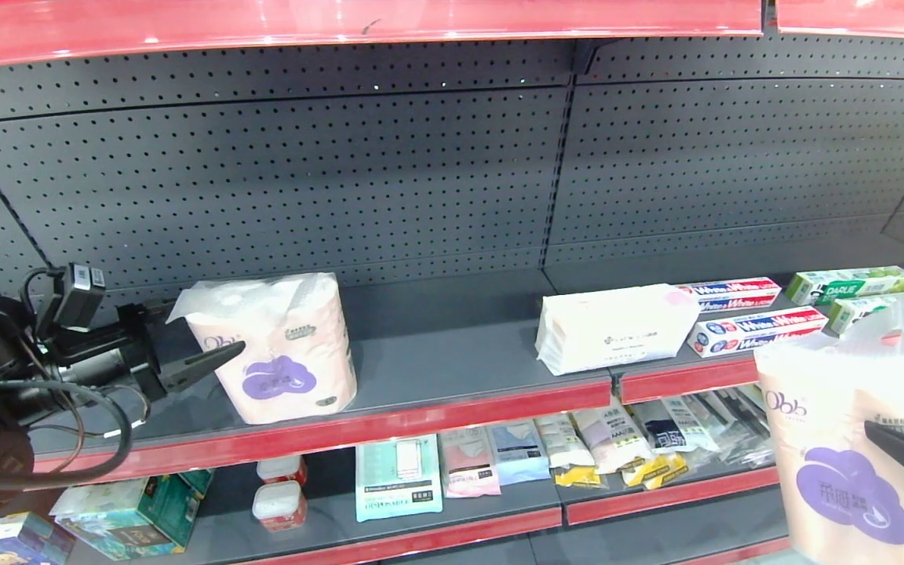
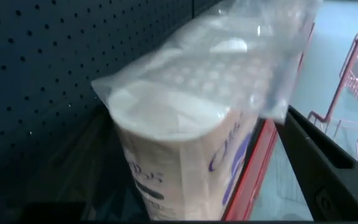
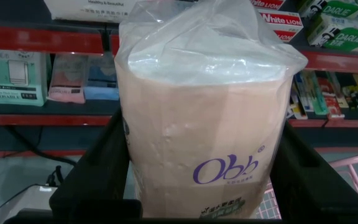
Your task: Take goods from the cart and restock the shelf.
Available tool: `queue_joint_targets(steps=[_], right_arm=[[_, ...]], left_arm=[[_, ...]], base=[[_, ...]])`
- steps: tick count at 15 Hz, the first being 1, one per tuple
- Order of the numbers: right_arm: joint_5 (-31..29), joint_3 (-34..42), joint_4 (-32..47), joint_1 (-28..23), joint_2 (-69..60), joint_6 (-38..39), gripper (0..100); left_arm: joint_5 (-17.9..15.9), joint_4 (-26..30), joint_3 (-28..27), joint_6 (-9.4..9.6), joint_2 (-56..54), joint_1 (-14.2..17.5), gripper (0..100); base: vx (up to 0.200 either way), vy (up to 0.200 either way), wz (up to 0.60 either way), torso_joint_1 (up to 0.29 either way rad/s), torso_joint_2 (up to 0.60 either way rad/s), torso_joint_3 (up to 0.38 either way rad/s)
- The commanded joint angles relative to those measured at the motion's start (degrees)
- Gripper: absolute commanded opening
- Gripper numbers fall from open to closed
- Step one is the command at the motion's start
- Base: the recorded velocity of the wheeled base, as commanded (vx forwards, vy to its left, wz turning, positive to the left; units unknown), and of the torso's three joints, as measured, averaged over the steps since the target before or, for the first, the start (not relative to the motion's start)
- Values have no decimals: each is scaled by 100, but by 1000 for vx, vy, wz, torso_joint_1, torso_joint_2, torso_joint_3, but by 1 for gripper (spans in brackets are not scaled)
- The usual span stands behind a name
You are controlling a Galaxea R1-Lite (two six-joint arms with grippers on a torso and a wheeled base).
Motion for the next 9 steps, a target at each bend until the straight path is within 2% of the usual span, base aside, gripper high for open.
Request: queue_joint_targets(steps=[1, 3, 4, 7, 9], right_arm=[[1, 13, 0, -1, 7, -1, 0], [10, 4, 0, -1, -2, -1, 0], [10, 4, 0, -1, 7, -1, 0], [19, 13, 0, -1, 24, -1, 0], [19, 13, 0, -1, 42, 25, 0]], left_arm=[[115, -245, 52, -372, -153, 6, 100], [264, -245, 52, -688, -557, 14, 100], [273, -245, 69, -767, -645, 14, 100], [633, -245, 52, -899, -891, 14, 100], [1143, -245, 96, -925, -1067, 6, 100]], base=[[0, 0, 0, 0, 0, 0], [0, 0, 0, 0, 0, 0], [0, 0, 0, 0, 0, 0], [0, 0, 0, 0, 0, 0], [0, 0, 0, 0, 0, 0]])
